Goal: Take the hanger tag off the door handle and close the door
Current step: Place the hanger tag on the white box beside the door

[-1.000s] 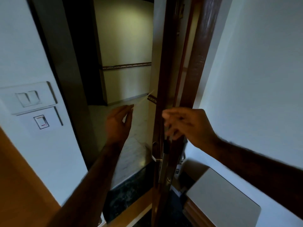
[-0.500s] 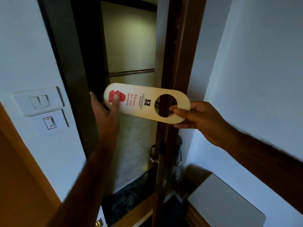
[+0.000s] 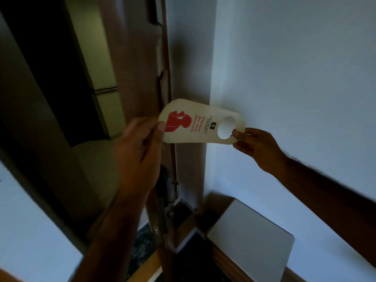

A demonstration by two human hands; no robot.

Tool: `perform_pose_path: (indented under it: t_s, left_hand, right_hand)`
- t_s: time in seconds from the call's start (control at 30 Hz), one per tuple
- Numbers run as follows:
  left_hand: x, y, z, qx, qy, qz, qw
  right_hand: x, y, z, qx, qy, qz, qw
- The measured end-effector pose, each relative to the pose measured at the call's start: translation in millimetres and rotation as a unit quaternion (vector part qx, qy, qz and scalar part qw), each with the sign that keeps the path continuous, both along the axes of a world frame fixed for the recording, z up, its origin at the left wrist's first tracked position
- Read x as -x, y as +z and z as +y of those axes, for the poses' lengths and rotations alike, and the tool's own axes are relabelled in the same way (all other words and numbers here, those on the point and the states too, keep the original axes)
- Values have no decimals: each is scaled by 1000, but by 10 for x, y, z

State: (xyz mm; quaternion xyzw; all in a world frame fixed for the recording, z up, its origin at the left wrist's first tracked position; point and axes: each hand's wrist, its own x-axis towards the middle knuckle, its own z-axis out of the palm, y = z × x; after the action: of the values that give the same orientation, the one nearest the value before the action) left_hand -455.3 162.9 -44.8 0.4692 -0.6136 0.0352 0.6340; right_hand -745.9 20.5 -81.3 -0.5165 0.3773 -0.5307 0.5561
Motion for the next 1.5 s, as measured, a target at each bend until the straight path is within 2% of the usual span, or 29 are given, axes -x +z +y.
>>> perform_pose_path:
  t_s: [0.17, 0.27, 0.4, 0.57, 0.7, 0.83, 0.93, 1.03, 1.13, 1.27, 1.3, 1.37, 1.43, 1.5]
  left_hand:
    - [591, -360, -696, -110, -32, 5, 993]
    - [1003, -932, -1265, -206, -49, 72, 975]
    - [1421, -1910, -1863, -311, -69, 119, 940]
    - [1847, -3437, -2363, -454, -73, 183, 869]
    - [2138, -4863, -2640, -549, -54, 236, 800]
    - [2366, -6087, -2693, -604, -49, 303, 735]
    - [2534, -6892, -2625, -635, -34, 308, 707]
    - [2624, -7443, -2571, -661, -12, 277, 697]
    - [2628, -7748, -2523, -683, 9, 246, 688]
    - [2553, -7803, -2495, -726, 4, 237, 646]
    - [2533, -7722, -2507, -731, 1, 207, 650]
    - [2501, -7508, -2565, -727, -13, 59, 684]
    - [2473, -7175, -2652, -679, -31, -98, 727]
    - [2437, -6805, -2774, -626, -47, -200, 752]
  right_hand:
    - [686, -585, -460, -95, -54, -77, 991]
    - [1123, -1193, -678, -167, -111, -63, 978]
    - [1592, -2108, -830, -259, -205, -29, 943]
    - [2040, -3512, -965, -344, -274, -10, 898]
    - [2309, -4801, -916, -402, -254, 22, 879]
    - [2498, -5922, -718, -469, -229, 53, 851]
    - [2573, -6587, -575, -495, -253, 79, 828]
    - [2581, -7005, -559, -491, -269, 126, 819]
    - [2559, -7292, -553, -479, -242, 206, 818]
    - [2505, -7365, -544, -425, -162, 408, 792]
    - [2476, -7304, -567, -400, -137, 458, 782]
    - [2418, -7075, -654, -333, -96, 541, 767]
    - [2361, -6695, -816, -241, -56, 610, 753]
    - [2289, -6264, -1041, -161, -39, 653, 739]
